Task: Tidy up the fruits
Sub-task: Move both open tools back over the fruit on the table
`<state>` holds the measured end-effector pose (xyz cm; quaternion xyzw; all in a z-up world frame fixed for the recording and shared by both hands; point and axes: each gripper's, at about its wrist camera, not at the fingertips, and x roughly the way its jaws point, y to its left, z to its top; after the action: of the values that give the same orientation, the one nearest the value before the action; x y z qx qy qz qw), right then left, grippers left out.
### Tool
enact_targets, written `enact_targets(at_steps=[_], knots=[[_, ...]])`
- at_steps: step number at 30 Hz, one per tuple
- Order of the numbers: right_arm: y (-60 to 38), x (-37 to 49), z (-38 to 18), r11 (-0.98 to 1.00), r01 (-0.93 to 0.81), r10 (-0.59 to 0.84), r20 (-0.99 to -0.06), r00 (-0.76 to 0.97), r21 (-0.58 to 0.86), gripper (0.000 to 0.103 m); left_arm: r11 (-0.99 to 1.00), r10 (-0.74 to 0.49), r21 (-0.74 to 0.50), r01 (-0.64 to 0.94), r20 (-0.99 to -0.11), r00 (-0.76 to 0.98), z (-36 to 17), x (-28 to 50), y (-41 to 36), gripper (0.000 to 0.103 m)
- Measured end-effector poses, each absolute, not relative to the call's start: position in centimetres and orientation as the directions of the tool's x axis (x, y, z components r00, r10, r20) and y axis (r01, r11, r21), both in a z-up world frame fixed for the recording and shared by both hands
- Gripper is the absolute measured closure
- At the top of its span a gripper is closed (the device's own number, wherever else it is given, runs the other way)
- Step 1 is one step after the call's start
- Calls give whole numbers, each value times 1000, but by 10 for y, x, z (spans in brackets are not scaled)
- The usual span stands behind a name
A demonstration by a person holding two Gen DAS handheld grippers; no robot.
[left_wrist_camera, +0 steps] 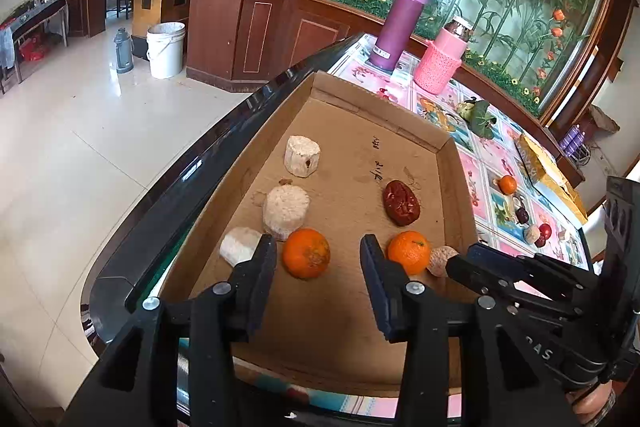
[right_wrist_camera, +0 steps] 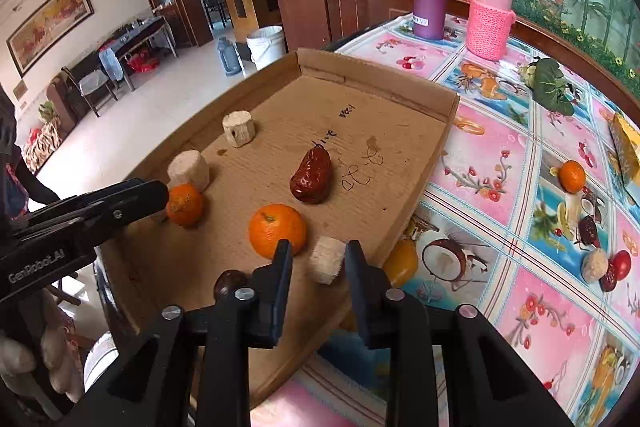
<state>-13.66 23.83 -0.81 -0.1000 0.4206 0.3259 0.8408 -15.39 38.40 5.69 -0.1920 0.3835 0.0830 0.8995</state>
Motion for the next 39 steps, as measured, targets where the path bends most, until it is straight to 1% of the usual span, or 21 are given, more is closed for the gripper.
enact_targets(at_steps=[2,3,4,6,10,12,18,22,24,33,36,39], knots=[[231,-143,-2,768,-630,480,-755,446,116,59,919,8,-269,-289,-719,695,61,-155,378,59],[226,-145,1,772,-626,481,-747,459,112,51,924,11,-260,-282,-716,698,64,-156,373,58],[220,-149,5,777,-621,480,-737,476,105,47,927,12,-255,-275,-713,701,67,-157,371,57],[209,-155,9,785,-612,478,-720,503,94,46,940,18,-229,-253,-707,707,73,-159,358,53],[181,-160,12,810,-578,468,-708,529,103,44,963,32,-172,-209,-695,719,85,-159,329,50],[164,-160,11,825,-553,461,-706,537,118,43,974,44,-132,-186,-689,724,89,-159,311,45],[106,-159,6,868,-466,439,-703,560,171,43,994,54,-32,-104,-687,724,93,-154,255,45],[68,-158,6,894,-408,411,-694,591,183,37,998,58,23,-57,-685,726,94,-148,224,45],[51,-157,5,905,-381,399,-692,601,191,37,998,54,44,-33,-687,725,94,-144,212,45],[2,-143,-10,933,-285,352,-708,612,218,37,996,53,85,11,-708,704,84,-126,186,45],[-6,-137,-14,938,-267,342,-716,609,221,37,997,43,73,14,-724,688,77,-117,186,44],[-15,-127,-17,945,-247,323,-723,610,213,37,999,15,34,15,-746,666,69,-108,191,43]])
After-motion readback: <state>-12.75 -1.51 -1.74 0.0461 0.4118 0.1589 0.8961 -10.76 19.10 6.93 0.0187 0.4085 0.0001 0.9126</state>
